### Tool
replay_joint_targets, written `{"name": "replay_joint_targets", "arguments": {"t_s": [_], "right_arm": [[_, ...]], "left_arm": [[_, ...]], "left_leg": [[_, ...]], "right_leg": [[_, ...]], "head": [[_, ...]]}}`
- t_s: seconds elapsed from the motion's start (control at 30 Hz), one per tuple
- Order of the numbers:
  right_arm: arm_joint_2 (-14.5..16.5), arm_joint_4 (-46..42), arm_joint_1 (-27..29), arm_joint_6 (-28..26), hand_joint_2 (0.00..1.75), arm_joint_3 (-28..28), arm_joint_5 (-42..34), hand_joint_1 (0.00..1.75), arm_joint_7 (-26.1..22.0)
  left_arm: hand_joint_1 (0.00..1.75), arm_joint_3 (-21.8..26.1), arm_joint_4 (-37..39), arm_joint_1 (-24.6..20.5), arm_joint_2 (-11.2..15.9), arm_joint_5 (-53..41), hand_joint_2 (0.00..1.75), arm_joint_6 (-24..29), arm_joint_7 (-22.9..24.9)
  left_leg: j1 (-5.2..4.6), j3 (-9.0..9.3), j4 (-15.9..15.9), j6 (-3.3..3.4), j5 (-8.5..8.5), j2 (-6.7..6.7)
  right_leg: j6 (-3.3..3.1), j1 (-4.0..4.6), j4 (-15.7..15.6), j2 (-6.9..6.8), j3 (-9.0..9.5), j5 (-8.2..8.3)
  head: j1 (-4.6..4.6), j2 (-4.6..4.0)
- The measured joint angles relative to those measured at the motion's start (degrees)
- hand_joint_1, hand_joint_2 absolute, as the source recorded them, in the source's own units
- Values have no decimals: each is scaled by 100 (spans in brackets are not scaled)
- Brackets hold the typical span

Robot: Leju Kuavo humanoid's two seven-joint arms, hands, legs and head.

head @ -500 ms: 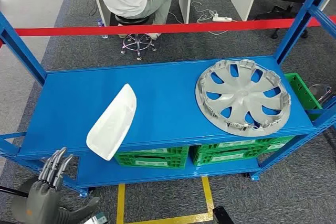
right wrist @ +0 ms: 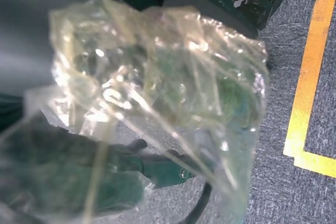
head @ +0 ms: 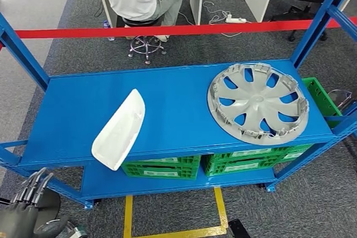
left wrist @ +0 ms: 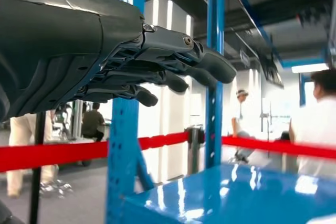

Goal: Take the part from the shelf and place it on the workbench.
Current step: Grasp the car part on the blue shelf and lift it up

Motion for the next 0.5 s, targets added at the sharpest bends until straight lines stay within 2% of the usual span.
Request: {"name": "replay_joint_targets", "arguments": {"t_s": [0.27,0.5], "right_arm": [[-13,2,1,52,0,114,-65,0,8],[-13,2,-13,68,0,208,-79,0,16]], "left_arm": [[0,887,34,135,-118,69,175,-744,-410],[0,1302,128,-14,-328,-94,175,-985,-596]], "left_leg": [[0,-1,0,0,0,-1],[0,-1,0,-1,1,-2]], "right_leg": [[0,0,0,-2,0,0],[0,0,0,-2,1,0]], "head": [[-1,0],[-1,0]]}}
